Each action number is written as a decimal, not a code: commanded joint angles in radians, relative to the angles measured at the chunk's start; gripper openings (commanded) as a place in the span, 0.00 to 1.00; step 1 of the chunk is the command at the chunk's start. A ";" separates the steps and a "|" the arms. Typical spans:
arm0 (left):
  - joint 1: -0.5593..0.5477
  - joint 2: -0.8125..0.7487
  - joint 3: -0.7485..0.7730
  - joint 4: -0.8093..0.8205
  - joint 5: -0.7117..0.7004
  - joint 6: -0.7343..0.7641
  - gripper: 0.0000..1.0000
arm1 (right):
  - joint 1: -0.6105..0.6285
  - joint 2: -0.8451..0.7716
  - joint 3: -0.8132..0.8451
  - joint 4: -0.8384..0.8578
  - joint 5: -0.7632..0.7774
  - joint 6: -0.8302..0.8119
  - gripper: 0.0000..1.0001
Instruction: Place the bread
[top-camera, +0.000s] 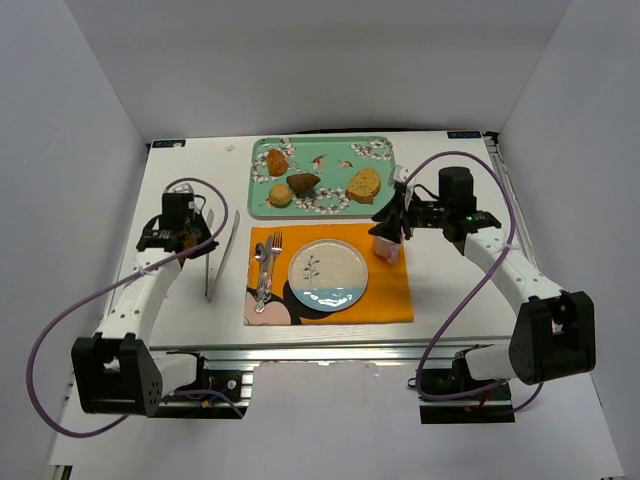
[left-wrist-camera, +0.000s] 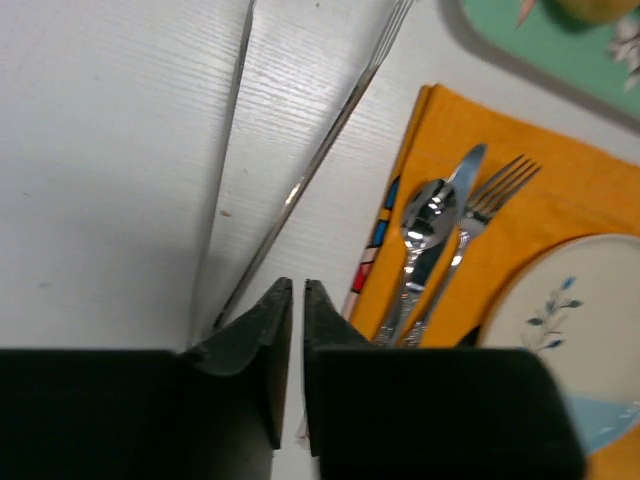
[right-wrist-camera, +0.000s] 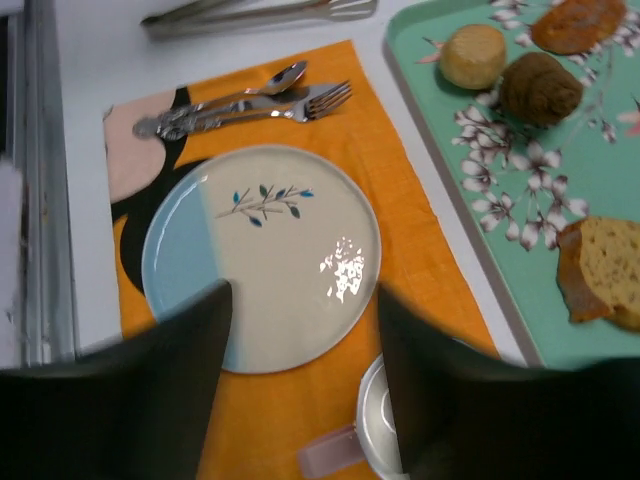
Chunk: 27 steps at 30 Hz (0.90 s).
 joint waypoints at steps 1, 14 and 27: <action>-0.040 0.053 0.047 -0.067 -0.103 0.092 0.19 | -0.007 0.024 0.048 -0.063 -0.136 -0.061 0.74; -0.055 0.089 0.016 0.043 -0.098 0.325 0.92 | -0.010 0.016 0.020 0.008 -0.032 0.053 0.89; -0.051 0.310 -0.059 0.171 0.015 0.520 0.89 | -0.023 0.016 0.003 0.031 -0.001 0.065 0.89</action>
